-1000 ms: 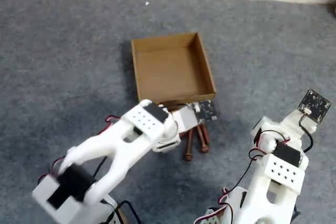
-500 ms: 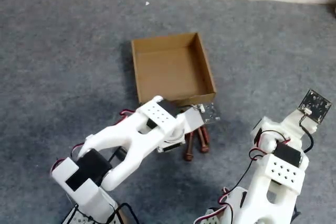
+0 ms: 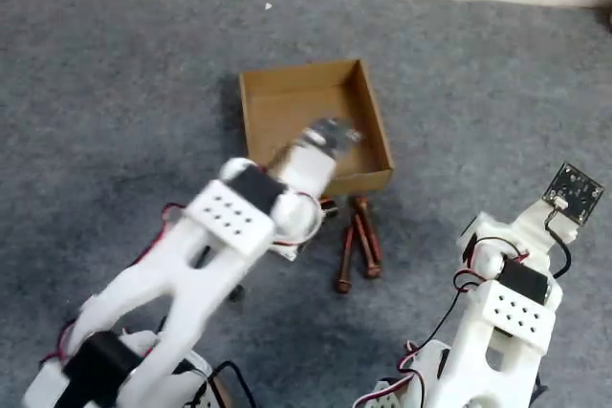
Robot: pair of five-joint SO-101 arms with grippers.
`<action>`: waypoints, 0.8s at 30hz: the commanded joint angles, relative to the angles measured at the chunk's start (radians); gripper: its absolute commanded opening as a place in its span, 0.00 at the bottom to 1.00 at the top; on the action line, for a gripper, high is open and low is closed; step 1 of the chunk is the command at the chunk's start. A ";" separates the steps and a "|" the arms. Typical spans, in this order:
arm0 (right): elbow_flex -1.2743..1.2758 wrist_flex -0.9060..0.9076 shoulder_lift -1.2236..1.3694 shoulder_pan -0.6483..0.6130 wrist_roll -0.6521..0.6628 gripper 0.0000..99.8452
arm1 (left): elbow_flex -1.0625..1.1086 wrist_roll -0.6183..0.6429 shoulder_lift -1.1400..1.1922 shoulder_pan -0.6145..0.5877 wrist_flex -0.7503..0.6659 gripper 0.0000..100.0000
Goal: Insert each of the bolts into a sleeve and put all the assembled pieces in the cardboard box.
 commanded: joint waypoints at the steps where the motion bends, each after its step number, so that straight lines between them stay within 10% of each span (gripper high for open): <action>1: -0.008 -0.030 -0.022 0.004 -0.003 0.00 | -0.036 0.252 -0.114 -0.150 0.038 0.01; 9: -0.008 -0.030 -0.022 0.002 -0.003 0.00 | 0.015 0.707 -0.145 -0.475 0.052 0.01; 24: -0.005 -0.077 -0.022 0.002 -0.003 0.00 | 0.136 0.997 -0.139 -0.575 0.052 0.01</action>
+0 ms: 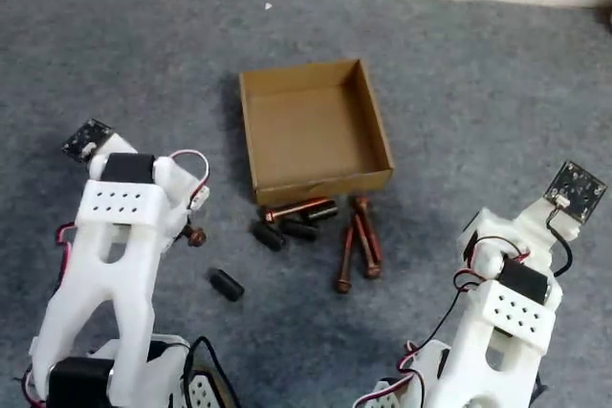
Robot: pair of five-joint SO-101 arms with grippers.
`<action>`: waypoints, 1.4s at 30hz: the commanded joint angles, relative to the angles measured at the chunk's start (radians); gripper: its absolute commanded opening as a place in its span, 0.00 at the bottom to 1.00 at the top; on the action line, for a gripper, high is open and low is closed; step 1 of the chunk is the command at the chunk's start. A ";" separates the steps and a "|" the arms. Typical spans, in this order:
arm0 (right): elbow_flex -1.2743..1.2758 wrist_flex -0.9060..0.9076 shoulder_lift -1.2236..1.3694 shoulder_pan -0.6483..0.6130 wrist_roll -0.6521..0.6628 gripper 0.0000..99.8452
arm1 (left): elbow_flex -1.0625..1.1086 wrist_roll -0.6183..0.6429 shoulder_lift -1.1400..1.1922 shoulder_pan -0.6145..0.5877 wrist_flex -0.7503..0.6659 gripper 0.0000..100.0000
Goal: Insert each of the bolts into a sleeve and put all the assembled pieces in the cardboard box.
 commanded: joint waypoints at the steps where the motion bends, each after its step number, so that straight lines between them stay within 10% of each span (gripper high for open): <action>1: -0.007 -0.033 -0.022 0.002 -0.003 0.00 | -0.013 0.021 -0.028 -0.012 0.006 0.03; 7: -0.007 -0.033 -0.022 0.002 -0.003 0.00 | -0.010 0.021 -0.028 -0.007 0.006 0.28; 17: -0.007 -0.033 -0.022 0.002 -0.003 0.00 | -0.047 -0.138 -0.036 -0.038 -0.008 0.11; 31: -0.007 -0.033 -0.022 0.002 -0.003 0.00 | -0.093 -1.539 -0.027 -0.142 -0.009 0.11; 42: -0.007 -0.033 -0.022 0.001 -0.003 0.00 | -0.084 -2.275 -0.025 -0.044 -0.008 0.14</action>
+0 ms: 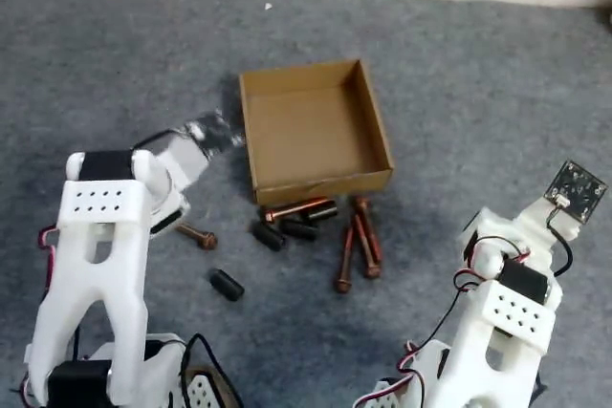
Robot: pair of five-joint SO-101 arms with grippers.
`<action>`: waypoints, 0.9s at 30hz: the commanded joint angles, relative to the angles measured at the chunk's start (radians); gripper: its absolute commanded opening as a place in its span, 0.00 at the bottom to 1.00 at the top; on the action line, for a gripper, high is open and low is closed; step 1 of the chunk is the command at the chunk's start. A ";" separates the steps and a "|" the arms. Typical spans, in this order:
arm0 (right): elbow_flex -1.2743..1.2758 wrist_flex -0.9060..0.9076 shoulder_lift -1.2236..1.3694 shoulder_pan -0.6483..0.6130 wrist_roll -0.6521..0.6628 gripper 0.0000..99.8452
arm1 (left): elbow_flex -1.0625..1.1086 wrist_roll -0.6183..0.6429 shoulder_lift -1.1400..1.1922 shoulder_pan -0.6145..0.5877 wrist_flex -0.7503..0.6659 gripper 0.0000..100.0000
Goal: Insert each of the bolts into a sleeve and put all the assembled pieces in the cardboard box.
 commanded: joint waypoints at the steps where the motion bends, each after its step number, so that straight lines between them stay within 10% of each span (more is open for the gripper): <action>1: -0.007 -0.031 -0.022 0.001 -0.003 0.00 | -0.018 -0.252 -0.015 0.050 -0.011 0.17; 27: -0.007 -0.031 -0.022 0.001 -0.003 0.01 | -0.183 -0.486 0.618 0.113 -0.169 0.16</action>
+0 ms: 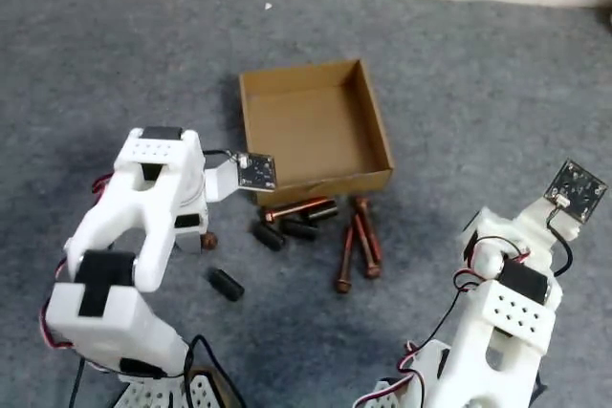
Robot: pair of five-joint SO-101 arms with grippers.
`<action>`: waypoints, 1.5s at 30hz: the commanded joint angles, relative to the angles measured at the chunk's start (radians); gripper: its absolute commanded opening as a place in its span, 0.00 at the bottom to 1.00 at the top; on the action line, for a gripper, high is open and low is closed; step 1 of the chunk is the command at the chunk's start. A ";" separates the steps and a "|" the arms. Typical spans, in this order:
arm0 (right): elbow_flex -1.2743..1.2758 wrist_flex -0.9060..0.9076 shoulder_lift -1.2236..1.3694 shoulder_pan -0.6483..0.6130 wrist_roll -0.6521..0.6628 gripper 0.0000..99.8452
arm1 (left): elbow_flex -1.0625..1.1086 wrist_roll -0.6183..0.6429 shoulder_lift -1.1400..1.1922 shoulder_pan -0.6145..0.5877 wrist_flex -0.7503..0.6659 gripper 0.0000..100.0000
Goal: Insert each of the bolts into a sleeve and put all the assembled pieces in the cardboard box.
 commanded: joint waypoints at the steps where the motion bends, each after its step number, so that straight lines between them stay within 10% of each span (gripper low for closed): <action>1: -0.007 -0.031 -0.022 0.001 -0.003 0.01 | -0.045 -0.123 0.048 0.028 -0.054 0.16; 9: -0.007 -0.031 -0.022 0.001 -0.003 0.01 | -0.042 -0.115 0.061 0.030 -0.032 0.00; 23: -0.035 0.091 -0.033 0.001 -0.011 0.01 | 0.033 0.137 -0.265 0.030 0.051 0.00; 45: 0.016 0.065 -0.650 -0.595 -0.075 0.01 | 0.277 1.066 -1.102 0.028 0.017 0.01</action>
